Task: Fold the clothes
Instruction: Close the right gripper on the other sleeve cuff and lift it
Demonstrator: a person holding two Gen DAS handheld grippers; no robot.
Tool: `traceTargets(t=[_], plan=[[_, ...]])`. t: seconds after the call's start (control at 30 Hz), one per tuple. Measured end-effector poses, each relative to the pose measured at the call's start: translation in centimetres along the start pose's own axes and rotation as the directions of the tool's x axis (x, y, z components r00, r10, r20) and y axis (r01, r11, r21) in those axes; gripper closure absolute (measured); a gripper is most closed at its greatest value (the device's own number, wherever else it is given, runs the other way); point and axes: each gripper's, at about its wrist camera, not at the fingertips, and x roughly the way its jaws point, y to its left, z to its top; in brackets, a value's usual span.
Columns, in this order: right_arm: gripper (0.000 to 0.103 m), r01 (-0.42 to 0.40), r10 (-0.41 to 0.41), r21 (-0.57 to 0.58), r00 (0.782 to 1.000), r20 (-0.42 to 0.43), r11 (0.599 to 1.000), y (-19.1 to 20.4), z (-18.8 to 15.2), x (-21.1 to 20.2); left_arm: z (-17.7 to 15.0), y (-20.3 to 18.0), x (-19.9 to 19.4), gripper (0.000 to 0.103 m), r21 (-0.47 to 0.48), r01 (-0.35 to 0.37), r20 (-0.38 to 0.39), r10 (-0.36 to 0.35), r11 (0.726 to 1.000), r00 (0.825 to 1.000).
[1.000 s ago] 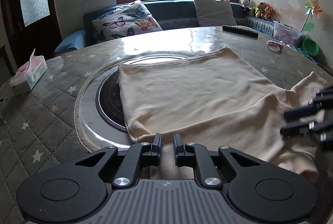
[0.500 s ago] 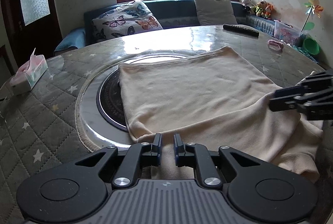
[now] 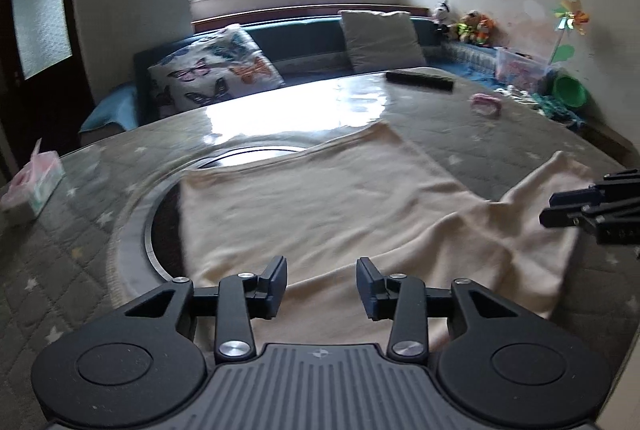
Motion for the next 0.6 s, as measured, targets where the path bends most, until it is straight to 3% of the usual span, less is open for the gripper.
traceTargets(t=[0.13, 0.37, 0.5, 0.6], plan=[[0.074, 0.131, -0.131, 0.079, 0.991, -0.005, 0.988, -4.2, -0.9, -0.7, 0.5, -2.1, 0.6, 0.06, 0.026, 0.048, -0.002, -0.048, 0.998, 0.999], [0.074, 0.318, -0.319, 0.201, 0.947, -0.027, 0.926, -11.1, -2.6, -1.7, 0.7, -5.0, 1.5, 0.054, 0.072, 0.104, -0.024, -0.102, 0.992, 0.994], [0.074, 0.357, -0.363, 0.296, 0.931, -0.036, 0.886, -14.2, -3.2, -2.0, 0.8, -6.3, 1.8, 0.053, 0.092, 0.123, -0.037, -0.12, 0.988, 0.992], [0.074, 0.356, -0.361, 0.336, 0.931, -0.05, 0.872, -15.7, -3.6, -1.6, 0.8, -7.2, 1.9, 0.052, 0.107, 0.136, -0.042, -0.133, 0.985, 0.99]])
